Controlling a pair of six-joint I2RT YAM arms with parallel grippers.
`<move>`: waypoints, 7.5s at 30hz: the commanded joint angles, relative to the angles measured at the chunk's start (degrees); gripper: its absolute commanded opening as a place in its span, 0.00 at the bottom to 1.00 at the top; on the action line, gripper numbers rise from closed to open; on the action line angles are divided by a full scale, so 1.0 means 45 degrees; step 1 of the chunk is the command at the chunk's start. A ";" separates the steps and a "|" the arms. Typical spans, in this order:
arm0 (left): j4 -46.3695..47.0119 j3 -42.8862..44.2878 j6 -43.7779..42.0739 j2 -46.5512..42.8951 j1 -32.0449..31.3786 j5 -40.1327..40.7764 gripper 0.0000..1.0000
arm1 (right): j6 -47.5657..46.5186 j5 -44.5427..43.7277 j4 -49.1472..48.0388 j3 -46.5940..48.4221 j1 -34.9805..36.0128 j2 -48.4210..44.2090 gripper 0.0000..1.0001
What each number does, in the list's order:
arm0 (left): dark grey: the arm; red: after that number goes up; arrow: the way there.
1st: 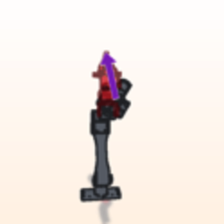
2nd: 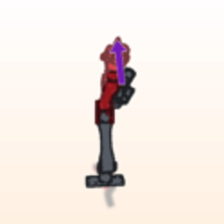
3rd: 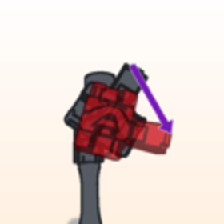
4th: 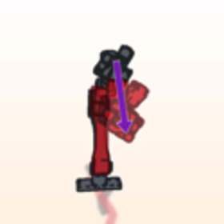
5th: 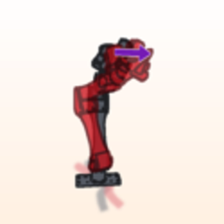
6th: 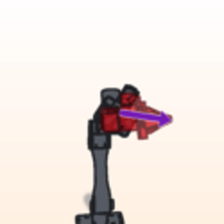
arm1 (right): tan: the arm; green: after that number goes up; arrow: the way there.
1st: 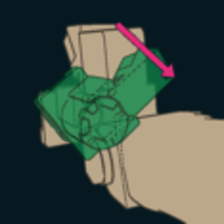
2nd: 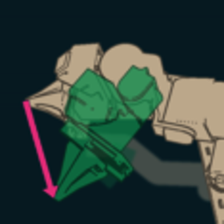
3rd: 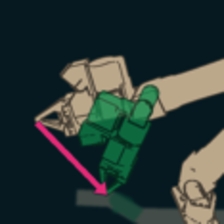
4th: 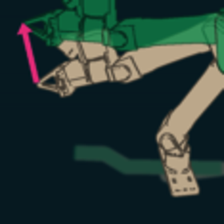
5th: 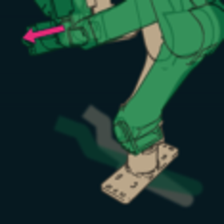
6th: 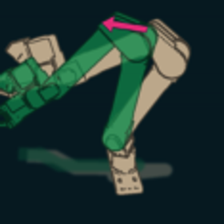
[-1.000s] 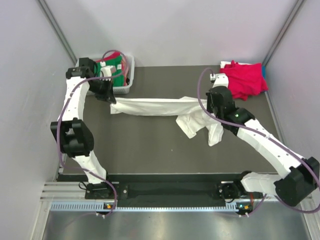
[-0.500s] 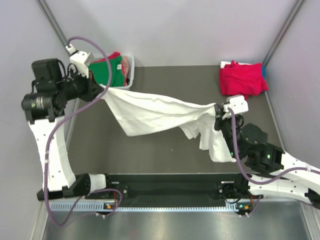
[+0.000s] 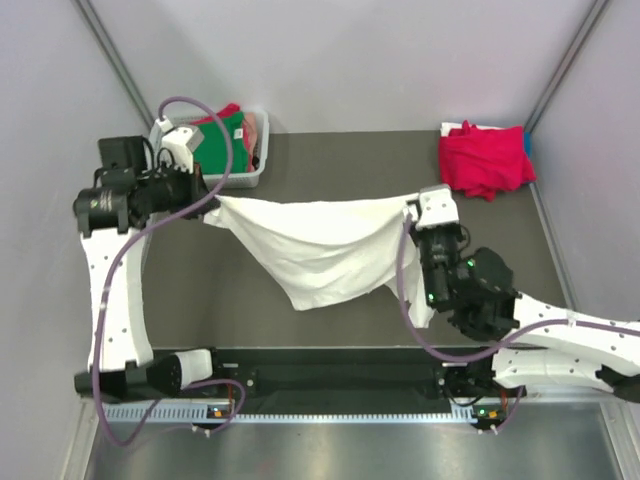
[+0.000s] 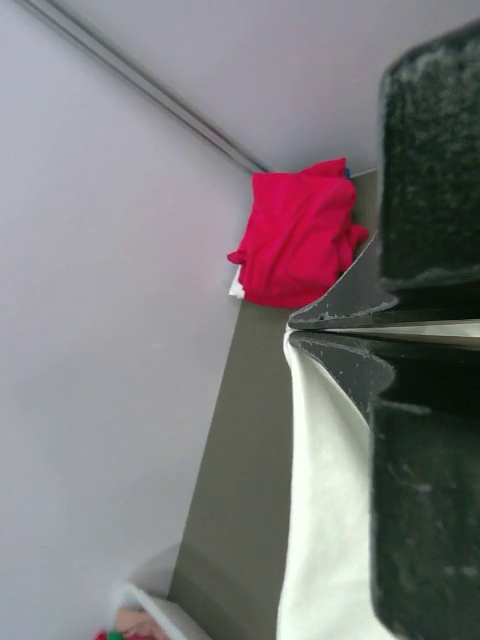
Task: Fold and stack the t-shirts
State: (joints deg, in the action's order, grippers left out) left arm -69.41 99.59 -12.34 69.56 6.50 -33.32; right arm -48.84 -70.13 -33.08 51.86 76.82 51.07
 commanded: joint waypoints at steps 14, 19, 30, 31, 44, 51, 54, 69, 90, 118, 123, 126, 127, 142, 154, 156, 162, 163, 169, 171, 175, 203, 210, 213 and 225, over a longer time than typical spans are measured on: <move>0.1264 -0.1528 -0.0364 0.1672 0.0098 0.0901 0.00 | 0.9371 0.4921 0.7120 0.0195 -0.6641 0.0393 0.00; -0.0021 -0.0064 -0.0227 0.1632 0.0118 -0.0033 0.00 | 0.8161 0.3478 0.7098 0.0508 -0.5803 -0.0331 0.00; -0.3772 0.3942 -0.2686 -0.0689 0.0098 -0.1913 0.00 | -0.1833 -0.2165 -0.0376 0.0684 0.3432 -0.1976 0.00; -0.3756 0.3633 -0.2746 -0.0982 0.0059 -0.1776 0.00 | -0.2770 -0.2325 -0.2239 0.0664 0.3960 -0.1722 0.00; 0.0362 -0.5307 -0.2981 -0.0890 0.0078 0.0098 0.00 | 0.5648 0.2843 0.4142 0.0762 -0.3031 -0.0273 0.00; 0.1849 -0.6039 -0.2844 0.2527 0.0176 0.0803 0.00 | 0.7082 0.4937 0.4851 0.0059 -0.5897 0.1735 0.00; 0.1947 -0.5804 -0.3019 0.3522 0.0195 0.0628 0.00 | 0.8077 0.5872 0.4832 -0.0409 -0.6561 0.2303 0.00; 0.2434 -0.5900 -0.2689 0.4738 0.0235 0.0899 0.59 | 1.0443 0.7283 0.6958 -0.0157 -0.7031 0.3515 0.98; 0.2866 -0.5179 -0.1145 0.2470 -0.5934 0.3753 0.98 | 1.1672 0.6659 0.8813 0.0389 -0.7148 0.3865 0.92; 0.4993 -0.7092 0.0417 0.5655 -1.2595 0.5762 0.98 | 1.3861 0.8610 0.9813 0.1133 -1.0449 0.5213 0.89; 0.5829 -0.7343 0.0923 0.6686 -1.3668 0.6893 0.98 | 1.4095 0.8864 0.9754 0.1269 -1.0469 0.5487 0.85; 0.6555 -0.7715 0.0635 0.6788 -1.3730 0.6955 0.98 | 1.4154 0.8943 0.9753 0.1289 -1.0469 0.5527 0.85; 0.6769 -0.7833 0.0497 0.6827 -1.3769 0.6975 0.98 | 1.4173 0.8924 0.9773 0.1289 -1.0469 0.5546 0.85; 0.7690 -0.7562 0.0808 0.7570 -1.4120 0.6877 0.98 | 1.4232 0.9275 0.9890 0.1367 -1.0469 0.5565 0.82; 0.6966 -0.6467 0.1667 0.7589 -1.4374 0.6037 0.92 | 1.4252 0.9334 0.9792 0.1172 -1.0469 0.5507 0.79; 0.6928 -0.6526 0.1745 0.7628 -1.4375 0.5979 0.90 | 1.4271 0.9315 0.9792 0.1153 -1.0469 0.5487 0.79; 0.6869 -0.7092 0.1727 0.7453 -1.4375 0.6016 0.84 | 1.4252 0.9217 0.9773 0.1035 -1.0469 0.5331 0.79; 0.6830 -0.7131 0.1707 0.7452 -1.4375 0.6057 0.84 | 1.4252 0.9178 0.9773 0.1016 -1.0469 0.5331 0.79; 0.6733 -0.7327 0.1589 0.7589 -1.4375 0.6096 0.79 | 1.4291 0.9178 0.9793 0.0976 -1.0449 0.5253 0.77; 0.6752 -0.7269 0.1570 0.7648 -1.4375 0.6096 0.79 | 1.4271 0.9159 0.9831 0.0957 -1.0449 0.5214 0.76; 0.6713 -0.7209 0.1551 0.7901 -1.4375 0.5979 0.67 | 1.4271 0.9120 0.9851 0.0899 -1.0469 0.5039 0.75; 0.4625 -0.4070 0.0750 0.7746 -1.1494 0.4809 0.00 | 1.4115 0.9178 0.9813 0.0801 -1.0469 0.4667 0.64; 0.3080 0.1732 0.0632 0.7317 -0.5980 0.3187 0.00 | 1.5208 1.0798 0.9617 -0.0604 -1.0352 0.5563 0.82; 0.3294 0.2106 0.0477 0.6908 -0.5001 0.3554 0.00 | 1.5404 1.1071 0.9597 -0.0918 -1.0352 0.5935 1.00; 0.3392 0.1931 0.0671 0.6710 -0.3593 0.3088 0.00 | 1.4604 1.1969 1.0202 -0.0235 -1.0332 0.6055 0.96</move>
State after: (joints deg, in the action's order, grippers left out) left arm -54.50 108.90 -9.34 101.03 -9.85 -18.00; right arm 18.17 -19.55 12.56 47.42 30.24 79.37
